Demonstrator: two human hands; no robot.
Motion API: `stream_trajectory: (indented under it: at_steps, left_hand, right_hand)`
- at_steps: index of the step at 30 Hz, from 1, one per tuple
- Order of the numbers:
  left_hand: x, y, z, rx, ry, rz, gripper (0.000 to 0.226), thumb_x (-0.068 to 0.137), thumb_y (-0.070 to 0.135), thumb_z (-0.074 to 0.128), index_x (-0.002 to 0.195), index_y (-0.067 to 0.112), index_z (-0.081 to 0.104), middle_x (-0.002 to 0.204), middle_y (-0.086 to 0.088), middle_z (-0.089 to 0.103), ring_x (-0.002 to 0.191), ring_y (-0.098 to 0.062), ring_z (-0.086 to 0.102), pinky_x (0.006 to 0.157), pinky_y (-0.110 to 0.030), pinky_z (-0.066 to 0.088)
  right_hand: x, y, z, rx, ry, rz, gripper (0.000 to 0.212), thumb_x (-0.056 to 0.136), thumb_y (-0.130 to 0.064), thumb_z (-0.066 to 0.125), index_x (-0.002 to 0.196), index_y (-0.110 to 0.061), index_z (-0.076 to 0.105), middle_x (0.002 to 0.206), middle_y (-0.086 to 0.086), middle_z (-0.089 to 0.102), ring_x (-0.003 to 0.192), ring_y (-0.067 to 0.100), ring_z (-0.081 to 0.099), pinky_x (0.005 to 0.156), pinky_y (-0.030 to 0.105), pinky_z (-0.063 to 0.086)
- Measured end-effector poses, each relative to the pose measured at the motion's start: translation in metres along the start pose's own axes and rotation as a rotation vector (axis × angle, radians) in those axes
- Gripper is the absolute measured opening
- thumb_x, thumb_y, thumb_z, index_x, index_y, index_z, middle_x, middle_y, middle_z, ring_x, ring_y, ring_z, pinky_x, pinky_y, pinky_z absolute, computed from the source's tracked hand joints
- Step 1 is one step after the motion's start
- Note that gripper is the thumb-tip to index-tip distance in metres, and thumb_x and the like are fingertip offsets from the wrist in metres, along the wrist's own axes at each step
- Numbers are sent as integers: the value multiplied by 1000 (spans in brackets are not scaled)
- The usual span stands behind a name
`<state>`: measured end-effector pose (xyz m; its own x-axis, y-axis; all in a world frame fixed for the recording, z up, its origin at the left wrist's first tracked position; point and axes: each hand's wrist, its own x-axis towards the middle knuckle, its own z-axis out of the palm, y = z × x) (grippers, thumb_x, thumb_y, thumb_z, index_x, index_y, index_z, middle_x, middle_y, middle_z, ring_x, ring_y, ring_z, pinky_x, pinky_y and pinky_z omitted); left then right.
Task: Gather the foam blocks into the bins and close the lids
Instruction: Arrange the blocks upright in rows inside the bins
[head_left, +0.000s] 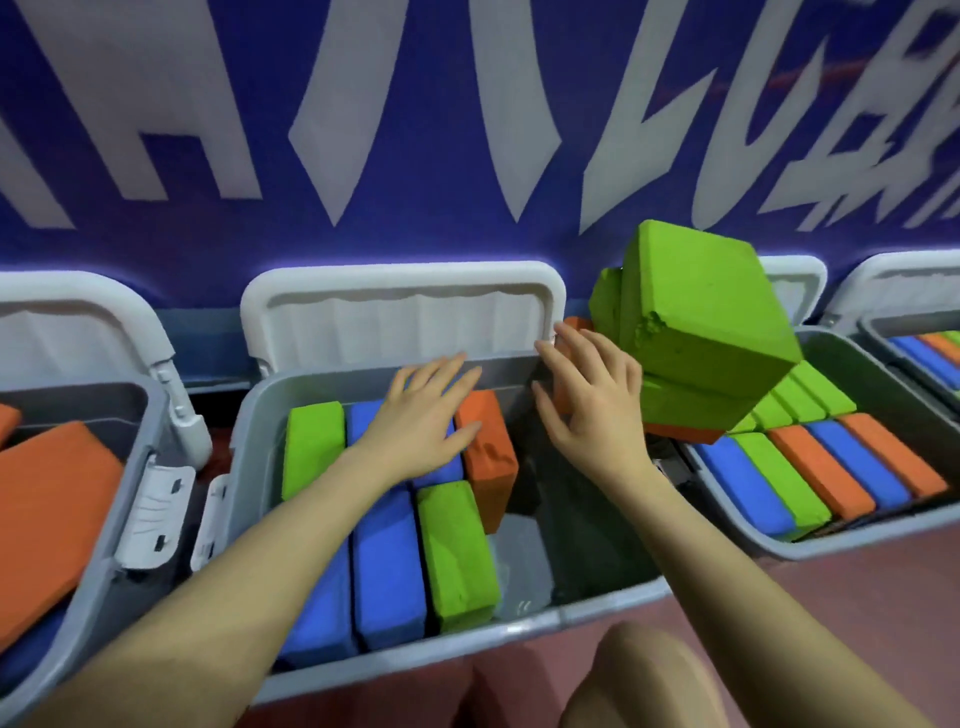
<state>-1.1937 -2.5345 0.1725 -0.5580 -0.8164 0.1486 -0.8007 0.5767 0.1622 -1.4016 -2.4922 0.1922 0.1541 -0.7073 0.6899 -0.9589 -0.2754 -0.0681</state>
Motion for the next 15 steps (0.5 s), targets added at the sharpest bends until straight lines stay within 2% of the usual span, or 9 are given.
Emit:
stream_trajectory:
  at_steps: [2,4,6,9,12,15]
  left_hand:
    - [14,15,-22,1,59,69,78,79,58,27,141,14,45,150,-12,39,133,-33,42,105,-48,32]
    - [32,34,-40,16,80,124,84,79,63,21,150,19,27,159,-6,19,143,-29,23,112,-41,18]
    - [52,55,-51,22,72,157,79,90,62,32,153,21,9,161,-2,1,146,-25,7,114,-36,7]
    - [83,88,-61,23,86,198,86,92,55,48,153,21,-2,161,-1,-6,147,-24,2,115,-37,6]
    - [109,117,-59,87,64,268,93,89,58,51,153,23,-7,161,0,-9,148,-26,1,116,-40,6]
    - [126,132,-52,134,40,329,98,86,57,56,152,25,-8,161,2,-9,148,-23,1,118,-42,6]
  right_hand:
    - [6,13,-23,-76,67,37,45,84,-31,58,126,-16,63,137,7,54,125,28,42,97,40,30]
    - [10,31,-41,-154,75,86,50,82,-36,56,129,-18,60,139,7,53,125,28,41,97,41,27]
    - [14,53,-54,-223,25,126,56,80,-41,55,131,-18,57,140,6,52,126,28,41,99,42,25]
    - [12,87,-69,-327,-87,221,70,74,-48,68,135,-18,53,141,8,51,127,32,45,101,44,21]
    - [1,111,-77,-343,-246,339,88,65,-51,81,142,-27,45,147,8,45,133,39,39,105,57,20]
    - [-6,121,-71,-360,-305,341,101,50,-48,89,140,-30,46,140,13,51,125,49,45,91,71,35]
